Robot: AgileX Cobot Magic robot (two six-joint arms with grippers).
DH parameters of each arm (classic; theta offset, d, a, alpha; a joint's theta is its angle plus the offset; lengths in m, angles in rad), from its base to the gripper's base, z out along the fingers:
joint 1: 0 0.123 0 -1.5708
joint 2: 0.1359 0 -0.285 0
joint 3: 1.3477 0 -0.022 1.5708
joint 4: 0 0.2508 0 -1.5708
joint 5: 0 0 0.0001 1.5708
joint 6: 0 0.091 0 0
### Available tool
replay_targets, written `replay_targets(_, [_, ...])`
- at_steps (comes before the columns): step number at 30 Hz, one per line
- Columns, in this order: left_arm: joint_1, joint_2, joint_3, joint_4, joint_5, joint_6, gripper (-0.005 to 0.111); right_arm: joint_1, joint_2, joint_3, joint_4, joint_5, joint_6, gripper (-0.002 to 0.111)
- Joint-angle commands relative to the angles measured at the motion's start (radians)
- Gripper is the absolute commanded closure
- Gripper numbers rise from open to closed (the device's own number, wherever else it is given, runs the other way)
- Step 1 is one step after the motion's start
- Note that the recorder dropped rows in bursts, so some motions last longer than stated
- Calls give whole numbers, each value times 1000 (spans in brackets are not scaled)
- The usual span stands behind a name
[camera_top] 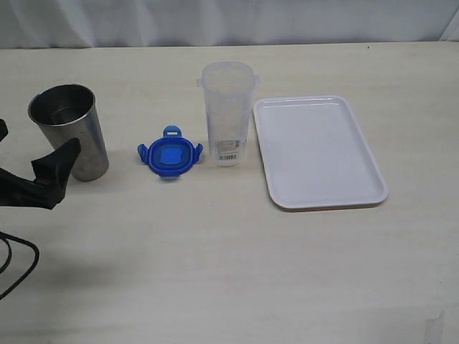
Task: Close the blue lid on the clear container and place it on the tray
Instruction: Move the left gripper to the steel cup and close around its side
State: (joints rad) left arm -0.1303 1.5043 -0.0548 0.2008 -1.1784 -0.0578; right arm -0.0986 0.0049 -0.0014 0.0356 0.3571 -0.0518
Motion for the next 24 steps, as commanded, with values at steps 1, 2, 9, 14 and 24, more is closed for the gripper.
replay_targets(1, [-3,77,-6,-2,-43,32,4,-3,-5,1,2,-10,-6,104])
replay_targets(2, [-3,95,-11,-2,-43,36,4,-3,-5,1,2,-10,-6,104])
replay_targets(9, [-3,201,-50,-2,-43,38,4,-3,-5,1,2,-10,-6,104])
replay_targets(14, [-3,253,-84,-2,-43,58,4,-3,-5,1,2,-10,-6,104])
replay_targets(24, [-3,346,-131,-31,-43,58,4,-3,-5,1,2,-10,-6,104])
